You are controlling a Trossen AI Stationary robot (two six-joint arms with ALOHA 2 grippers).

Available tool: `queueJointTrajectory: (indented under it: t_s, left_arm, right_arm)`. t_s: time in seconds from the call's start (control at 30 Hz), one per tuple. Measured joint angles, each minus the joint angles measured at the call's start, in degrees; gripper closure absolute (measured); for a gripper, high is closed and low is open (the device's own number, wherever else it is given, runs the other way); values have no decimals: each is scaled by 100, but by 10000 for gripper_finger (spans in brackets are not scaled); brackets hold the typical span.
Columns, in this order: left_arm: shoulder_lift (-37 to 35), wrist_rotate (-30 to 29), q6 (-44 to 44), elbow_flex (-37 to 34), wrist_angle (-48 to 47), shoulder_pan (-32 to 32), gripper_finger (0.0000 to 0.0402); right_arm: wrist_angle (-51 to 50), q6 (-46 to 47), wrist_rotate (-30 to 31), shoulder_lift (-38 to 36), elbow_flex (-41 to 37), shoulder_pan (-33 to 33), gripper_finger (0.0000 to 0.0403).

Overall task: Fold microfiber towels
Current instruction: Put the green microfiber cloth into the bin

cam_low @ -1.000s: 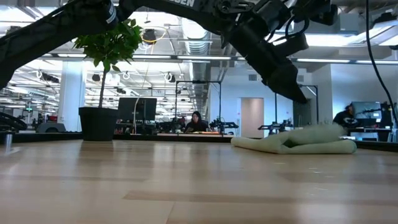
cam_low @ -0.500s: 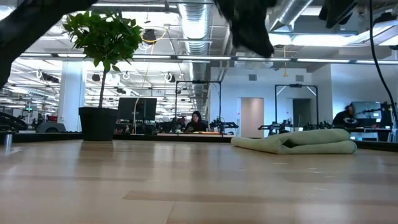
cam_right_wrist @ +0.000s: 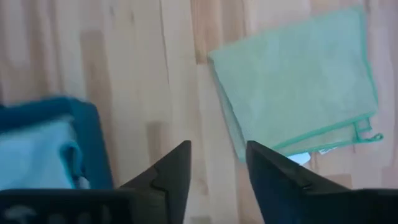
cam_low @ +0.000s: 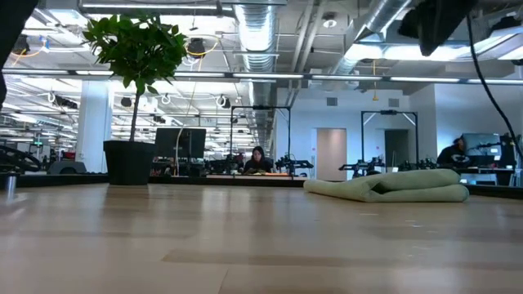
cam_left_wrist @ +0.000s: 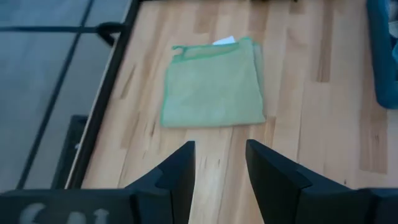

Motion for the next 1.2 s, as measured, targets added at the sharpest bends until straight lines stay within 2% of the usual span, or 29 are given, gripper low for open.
queueJointTrajectory:
  t_s: [0.17,0.3,0.43,0.7,0.9,1.2]
  left_arm:
    - [-138,-608,-807,-2,-643,-466,267]
    - [-196,-866,-1231,0,-1121,-797,267]
    - [-209,-912,-1503,2,-1541,-1051,267]
    - [-316,-975,-1728,4,-1556,-1398,267]
    - [-412,-969,-1989,4,-1556,-1470,267]
    - [-512,-882,-2231,4,-1554,-1494,267]
  right_arm:
    - [12,-253,1,718,2,5,179]
    - [130,-264,12,1415,2,-17,159]
    - [256,-474,24,2152,2,-48,158]
    - [541,-421,57,3404,0,-58,158]
    - [817,-406,566,3895,3,-148,158]
    - [1019,-473,586,4404,-33,-368,159]
